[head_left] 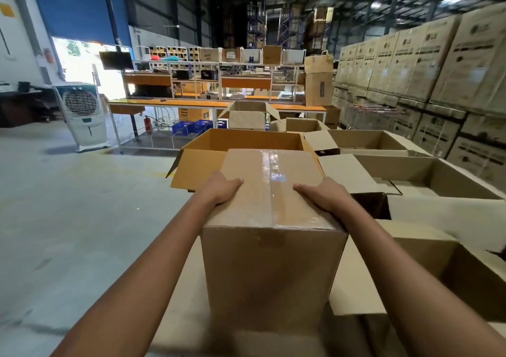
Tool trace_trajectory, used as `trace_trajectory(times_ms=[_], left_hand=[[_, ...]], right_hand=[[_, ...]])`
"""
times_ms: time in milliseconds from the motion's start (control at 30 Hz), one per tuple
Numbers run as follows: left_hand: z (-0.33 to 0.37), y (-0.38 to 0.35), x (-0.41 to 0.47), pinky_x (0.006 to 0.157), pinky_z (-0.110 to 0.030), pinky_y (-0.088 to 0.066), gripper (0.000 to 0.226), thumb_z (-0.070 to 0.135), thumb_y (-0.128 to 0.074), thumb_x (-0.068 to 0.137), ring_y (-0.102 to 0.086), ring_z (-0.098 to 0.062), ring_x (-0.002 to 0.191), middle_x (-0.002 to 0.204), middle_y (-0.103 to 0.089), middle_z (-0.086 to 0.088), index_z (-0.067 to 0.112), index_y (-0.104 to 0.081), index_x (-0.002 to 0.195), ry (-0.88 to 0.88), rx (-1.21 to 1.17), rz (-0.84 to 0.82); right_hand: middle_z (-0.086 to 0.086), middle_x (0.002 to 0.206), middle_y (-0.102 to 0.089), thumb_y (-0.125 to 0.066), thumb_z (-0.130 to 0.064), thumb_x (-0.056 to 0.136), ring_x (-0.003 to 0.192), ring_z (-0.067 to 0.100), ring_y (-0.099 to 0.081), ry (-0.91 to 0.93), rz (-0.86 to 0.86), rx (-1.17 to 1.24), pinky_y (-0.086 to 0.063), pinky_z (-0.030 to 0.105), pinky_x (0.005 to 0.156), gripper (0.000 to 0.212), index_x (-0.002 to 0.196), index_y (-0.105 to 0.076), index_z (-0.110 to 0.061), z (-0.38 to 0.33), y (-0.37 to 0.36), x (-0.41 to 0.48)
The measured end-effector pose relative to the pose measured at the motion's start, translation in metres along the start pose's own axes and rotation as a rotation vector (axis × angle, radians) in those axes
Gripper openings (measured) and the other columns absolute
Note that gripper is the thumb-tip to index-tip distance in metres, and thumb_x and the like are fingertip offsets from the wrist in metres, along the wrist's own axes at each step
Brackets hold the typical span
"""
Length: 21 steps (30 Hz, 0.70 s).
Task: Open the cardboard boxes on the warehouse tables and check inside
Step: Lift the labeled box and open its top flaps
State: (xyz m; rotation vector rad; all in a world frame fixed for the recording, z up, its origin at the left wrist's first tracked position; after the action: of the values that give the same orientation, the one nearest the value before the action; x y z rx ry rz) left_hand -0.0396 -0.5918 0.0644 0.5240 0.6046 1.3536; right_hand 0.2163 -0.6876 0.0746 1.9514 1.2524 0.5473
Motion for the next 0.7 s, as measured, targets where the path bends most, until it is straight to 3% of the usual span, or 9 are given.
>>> trace_trajectory(times_ms=[100, 300, 500, 567, 633, 700], left_hand=[[-0.011, 0.009, -0.018, 0.100, -0.048, -0.046, 0.074, 0.064, -0.052, 0.092, -0.052, -0.030, 0.127, 0.147, -0.049, -0.005, 0.023, -0.031, 0.150, -0.085, -0.012, 0.028], [-0.021, 0.021, -0.087, 0.088, -0.041, -0.043, 0.076, 0.075, -0.038, 0.091, -0.053, -0.027, 0.126, 0.146, -0.049, 0.000, 0.026, -0.030, 0.149, -0.257, -0.088, 0.040], [-0.044, 0.036, -0.151, 0.107, -0.054, -0.042, 0.084, 0.083, -0.023, 0.086, -0.052, -0.027, 0.130, 0.146, -0.051, 0.004, 0.032, -0.033, 0.151, -0.365, -0.270, 0.103], [-0.058, 0.042, -0.163, 0.103, -0.045, -0.045, 0.081, 0.080, -0.022, 0.088, -0.055, -0.020, 0.122, 0.138, -0.055, 0.007, 0.030, -0.038, 0.150, -0.372, -0.390, 0.117], [-0.076, 0.046, -0.169, 0.086, -0.031, -0.049, 0.066, 0.066, -0.023, 0.099, -0.060, -0.012, 0.102, 0.120, -0.060, 0.008, 0.024, -0.050, 0.142, -0.334, -0.487, 0.125], [-0.098, 0.046, -0.168, 0.080, -0.033, -0.054, 0.062, 0.061, -0.024, 0.101, -0.065, -0.016, 0.094, 0.109, -0.067, 0.003, 0.019, -0.060, 0.129, -0.285, -0.651, 0.099]], right_hand=[[0.008, 0.131, -0.060, -0.063, -0.068, 0.082, 0.114, 0.029, -0.058, 0.023, 0.083, 0.004, -0.050, 0.040, 0.086, 0.079, 0.135, -0.050, -0.011, -0.007, 0.008, -0.036], [0.002, 0.123, -0.064, -0.065, -0.078, 0.069, 0.107, 0.027, -0.061, 0.031, 0.249, 0.077, -0.054, 0.049, 0.090, 0.080, 0.126, -0.052, -0.022, 0.005, 0.010, -0.106], [0.001, 0.128, -0.063, -0.068, -0.072, 0.073, 0.110, 0.026, -0.061, 0.102, 0.363, 0.134, -0.053, 0.048, 0.093, 0.080, 0.134, -0.047, -0.024, 0.005, 0.000, -0.170], [0.004, 0.130, -0.062, -0.069, -0.068, 0.076, 0.115, 0.030, -0.060, 0.098, 0.427, 0.142, -0.050, 0.044, 0.095, 0.082, 0.139, -0.043, -0.023, 0.003, -0.014, -0.188], [0.006, 0.133, -0.061, -0.069, -0.066, 0.078, 0.117, 0.033, -0.060, 0.095, 0.478, 0.177, -0.049, 0.044, 0.096, 0.088, 0.146, -0.036, -0.023, 0.002, -0.035, -0.204], [0.007, 0.131, -0.062, -0.069, -0.065, 0.078, 0.114, 0.034, -0.061, 0.100, 0.517, 0.221, -0.050, 0.044, 0.095, 0.091, 0.150, -0.031, -0.026, 0.001, -0.055, -0.214]])
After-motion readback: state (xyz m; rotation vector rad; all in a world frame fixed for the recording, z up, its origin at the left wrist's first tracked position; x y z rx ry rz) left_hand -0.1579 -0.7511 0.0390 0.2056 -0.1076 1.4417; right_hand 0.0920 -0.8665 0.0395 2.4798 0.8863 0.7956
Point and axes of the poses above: each hand's wrist, its own x-axis towards the middle knuckle, its own y-axis out of the back of the hand, z = x × y, the point moved 5 cm from there along x, towards the middle knuckle
